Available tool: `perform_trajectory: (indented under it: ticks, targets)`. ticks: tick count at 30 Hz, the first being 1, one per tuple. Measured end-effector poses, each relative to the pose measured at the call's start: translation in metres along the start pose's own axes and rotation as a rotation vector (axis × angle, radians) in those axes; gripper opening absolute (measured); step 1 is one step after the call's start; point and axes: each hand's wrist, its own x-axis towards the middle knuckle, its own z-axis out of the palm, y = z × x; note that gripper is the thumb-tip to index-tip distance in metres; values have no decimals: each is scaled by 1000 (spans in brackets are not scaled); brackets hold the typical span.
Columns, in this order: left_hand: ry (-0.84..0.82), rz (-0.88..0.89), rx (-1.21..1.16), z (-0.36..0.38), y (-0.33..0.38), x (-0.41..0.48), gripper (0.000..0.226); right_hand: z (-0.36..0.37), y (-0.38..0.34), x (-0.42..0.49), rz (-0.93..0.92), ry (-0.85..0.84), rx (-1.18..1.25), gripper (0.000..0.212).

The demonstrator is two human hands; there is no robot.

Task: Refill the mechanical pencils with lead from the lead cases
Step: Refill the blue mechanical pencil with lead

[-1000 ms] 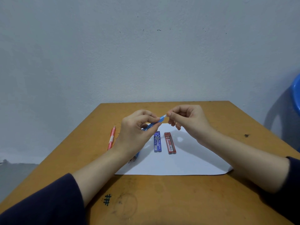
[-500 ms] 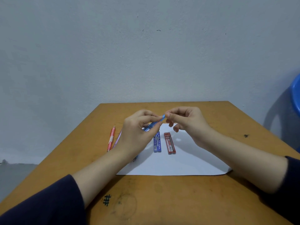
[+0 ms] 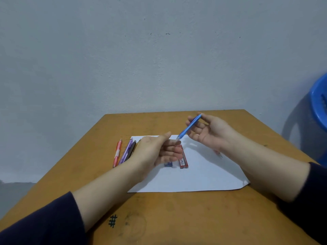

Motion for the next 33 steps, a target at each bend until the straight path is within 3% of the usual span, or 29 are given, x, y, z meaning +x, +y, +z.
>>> perform_trajectory:
  ticks: [5, 7, 12, 21, 33]
  targets:
    - [-121, -245, -203, 6, 5, -10, 52, 3, 0, 3, 36, -53, 287, 19]
    - [-169, -295, -220, 6, 7, -12, 57, 4, -1, 1, 35, -104, 295, 19]
    - [-278, -376, -233, 11, 7, -19, 62, 3, -7, -9, 54, -163, 307, 45]
    - [-387, -415, -149, 16, 5, -24, 68, 4, -9, -13, 26, -201, 333, 37]
    - [-372, -385, -163, 18, 4, -25, 70, 3, -5, -13, -9, -187, 357, 30]
